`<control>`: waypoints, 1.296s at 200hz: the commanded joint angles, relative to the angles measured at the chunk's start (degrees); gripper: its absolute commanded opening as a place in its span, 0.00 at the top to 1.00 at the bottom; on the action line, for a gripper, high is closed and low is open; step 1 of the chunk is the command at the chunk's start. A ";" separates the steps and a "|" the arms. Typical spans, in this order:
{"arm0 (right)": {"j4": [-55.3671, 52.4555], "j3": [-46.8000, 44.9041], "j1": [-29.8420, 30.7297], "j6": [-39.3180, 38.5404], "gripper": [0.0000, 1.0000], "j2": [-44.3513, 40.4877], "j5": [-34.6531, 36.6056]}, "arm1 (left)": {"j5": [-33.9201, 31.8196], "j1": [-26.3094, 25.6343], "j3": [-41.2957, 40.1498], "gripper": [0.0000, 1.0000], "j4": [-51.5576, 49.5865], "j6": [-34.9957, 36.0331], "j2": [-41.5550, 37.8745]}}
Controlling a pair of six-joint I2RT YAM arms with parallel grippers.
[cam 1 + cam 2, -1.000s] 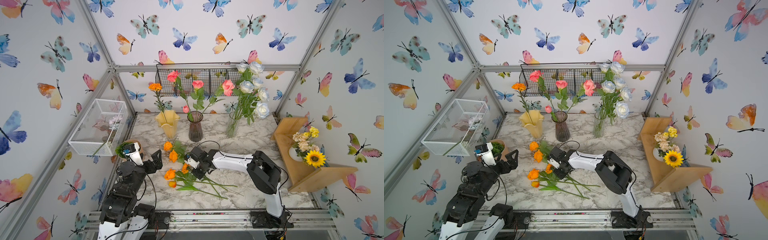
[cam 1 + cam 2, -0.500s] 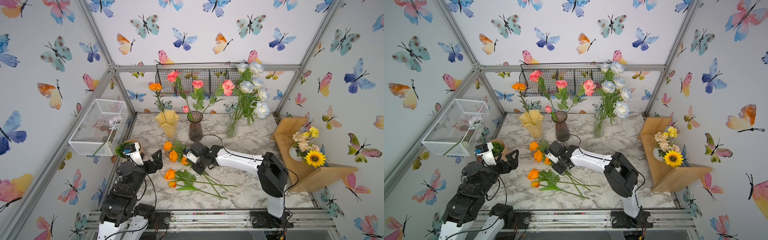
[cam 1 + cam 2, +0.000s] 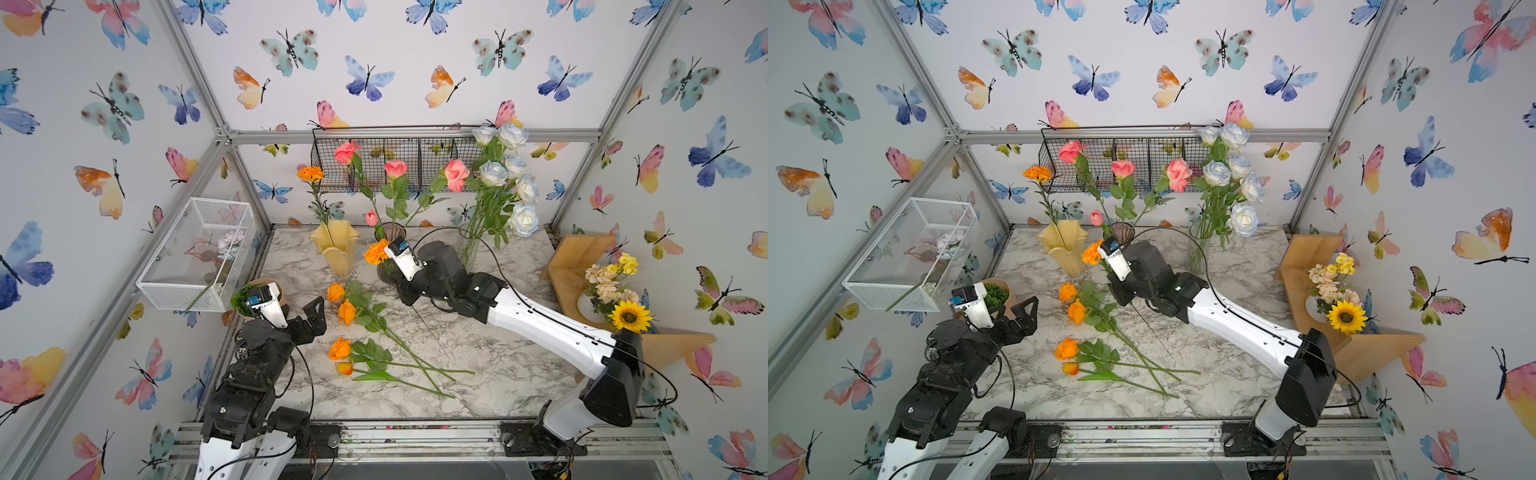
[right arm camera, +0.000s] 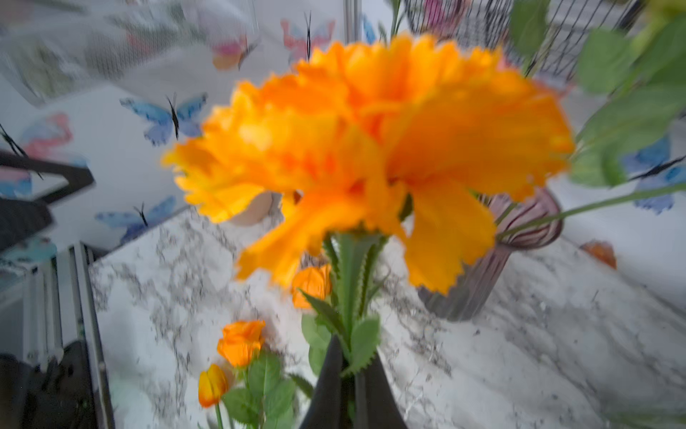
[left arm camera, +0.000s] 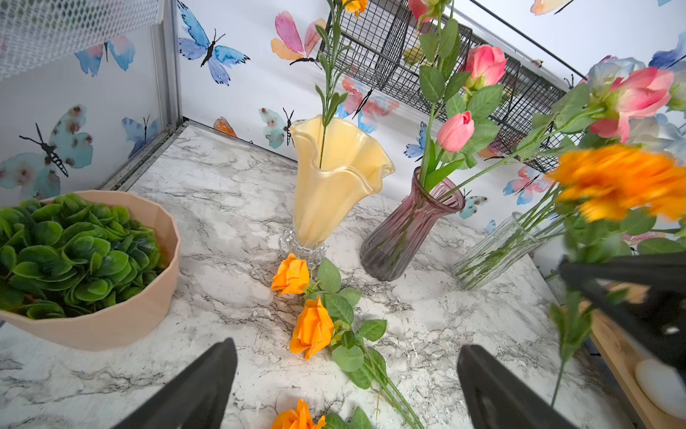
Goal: Arrange the flowers in different vases according to their colors
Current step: Pick up the flower at the center of the board, then insert the flower into the vase.
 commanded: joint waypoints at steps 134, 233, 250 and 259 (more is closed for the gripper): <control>53.68 41.52 -0.91 -6.94 0.98 34.53 -1.58 | -2.23 -0.28 -1.45 0.01 1.57 -1.20 -0.26; 50.20 48.09 -2.85 -5.42 0.98 47.57 -1.24 | -2.22 -0.80 -1.67 0.01 1.83 -1.21 -0.19; 47.79 48.46 -2.85 -4.87 0.98 49.18 -2.21 | -2.22 -0.81 -1.66 0.01 1.83 -1.22 -0.25; 46.37 48.51 -2.85 -4.89 0.98 49.89 -2.29 | -2.22 -0.83 -1.71 0.01 1.83 -1.22 -0.27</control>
